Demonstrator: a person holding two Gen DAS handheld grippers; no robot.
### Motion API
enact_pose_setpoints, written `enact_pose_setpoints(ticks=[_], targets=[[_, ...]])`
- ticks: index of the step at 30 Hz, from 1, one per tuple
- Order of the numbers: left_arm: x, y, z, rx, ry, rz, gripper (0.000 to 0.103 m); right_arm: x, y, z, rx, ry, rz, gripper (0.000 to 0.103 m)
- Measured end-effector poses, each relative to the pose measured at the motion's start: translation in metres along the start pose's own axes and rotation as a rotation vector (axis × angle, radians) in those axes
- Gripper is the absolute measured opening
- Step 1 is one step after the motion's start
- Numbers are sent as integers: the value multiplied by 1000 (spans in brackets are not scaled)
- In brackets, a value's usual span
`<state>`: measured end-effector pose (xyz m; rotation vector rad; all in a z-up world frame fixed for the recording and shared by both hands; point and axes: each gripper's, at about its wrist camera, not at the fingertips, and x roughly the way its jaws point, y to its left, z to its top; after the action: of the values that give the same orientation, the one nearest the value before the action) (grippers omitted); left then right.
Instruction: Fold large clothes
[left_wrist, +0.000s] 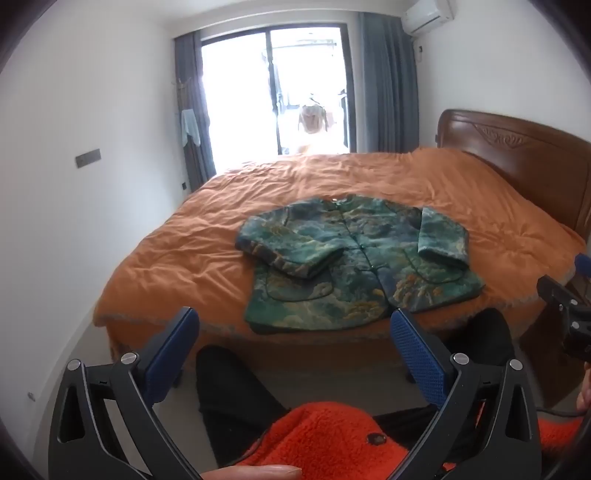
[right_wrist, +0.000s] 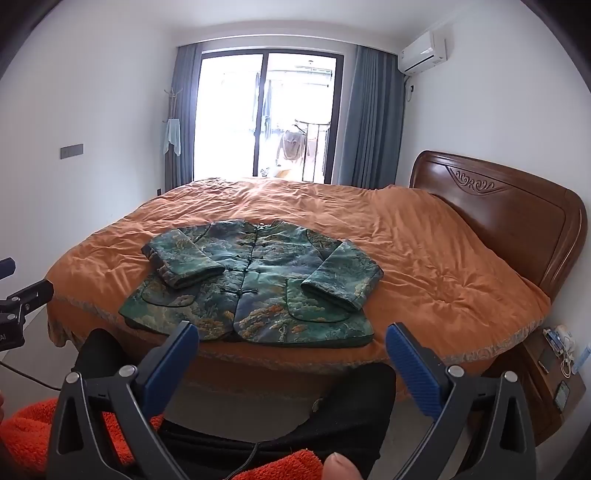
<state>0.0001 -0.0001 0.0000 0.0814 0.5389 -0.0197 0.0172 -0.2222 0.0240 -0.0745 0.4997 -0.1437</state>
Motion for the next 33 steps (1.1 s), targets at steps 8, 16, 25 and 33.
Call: enact_pose_setpoints(ticks=[8, 16, 25, 33], targets=[[0, 0, 0, 1, -3, 0, 103, 4, 1, 3, -1, 2, -1, 103], [0, 0, 0, 1, -3, 1, 103, 4, 1, 2, -2, 6, 0, 103], [0, 0, 0, 1, -4, 1, 103, 3, 2, 0, -2, 5, 0, 103], [0, 0, 0, 1, -4, 1, 103, 4, 2, 1, -1, 7, 0, 103]])
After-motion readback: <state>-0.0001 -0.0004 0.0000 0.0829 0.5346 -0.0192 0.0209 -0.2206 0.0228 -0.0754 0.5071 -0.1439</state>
